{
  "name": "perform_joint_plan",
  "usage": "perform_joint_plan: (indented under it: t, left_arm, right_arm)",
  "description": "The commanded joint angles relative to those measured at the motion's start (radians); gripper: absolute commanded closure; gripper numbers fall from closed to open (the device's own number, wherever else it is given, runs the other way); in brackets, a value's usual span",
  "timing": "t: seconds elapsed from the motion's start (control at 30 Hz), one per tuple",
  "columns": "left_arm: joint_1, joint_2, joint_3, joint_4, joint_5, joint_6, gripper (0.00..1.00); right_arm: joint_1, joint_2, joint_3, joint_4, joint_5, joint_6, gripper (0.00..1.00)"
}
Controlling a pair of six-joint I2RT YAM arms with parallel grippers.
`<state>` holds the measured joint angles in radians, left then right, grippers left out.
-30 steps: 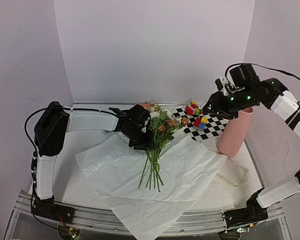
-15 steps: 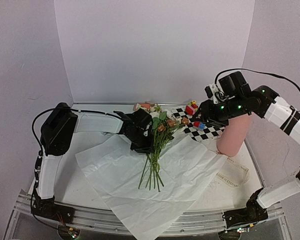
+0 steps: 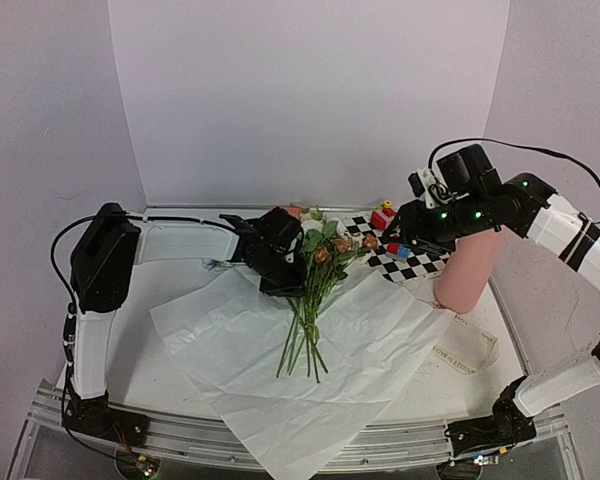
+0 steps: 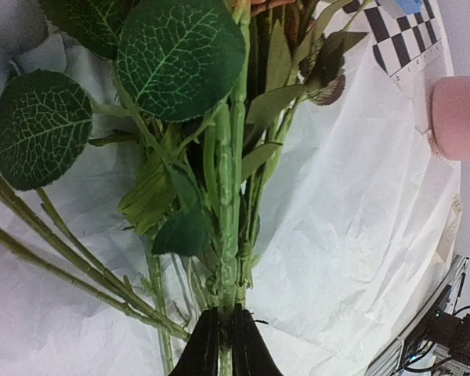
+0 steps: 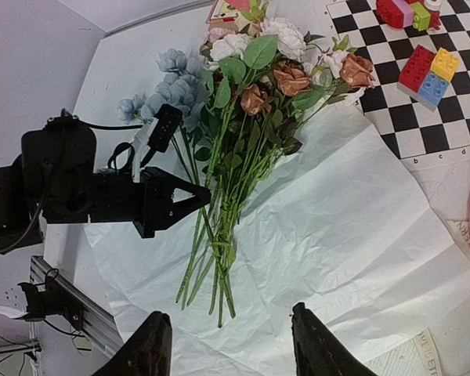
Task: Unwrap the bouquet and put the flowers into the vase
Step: Pick up the fake flower from the wrapping paper.
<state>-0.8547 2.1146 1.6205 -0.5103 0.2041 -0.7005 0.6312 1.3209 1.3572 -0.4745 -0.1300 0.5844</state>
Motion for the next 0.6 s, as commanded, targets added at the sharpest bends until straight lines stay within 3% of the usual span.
perform_joint_plan:
  t: [0.0, 0.57]
  left_arm:
    - [-0.003, -0.145, -0.017, 0.021, -0.042, -0.027, 0.92]
    - [-0.003, -0.348, -0.12, 0.023, -0.08, -0.099, 0.94]
  right_arm:
    - [0.005, -0.007, -0.021, 0.016, -0.044, -0.018, 0.44]
    - [0.006, 0.027, -0.056, 0.166, -0.186, 0.108, 0.35]
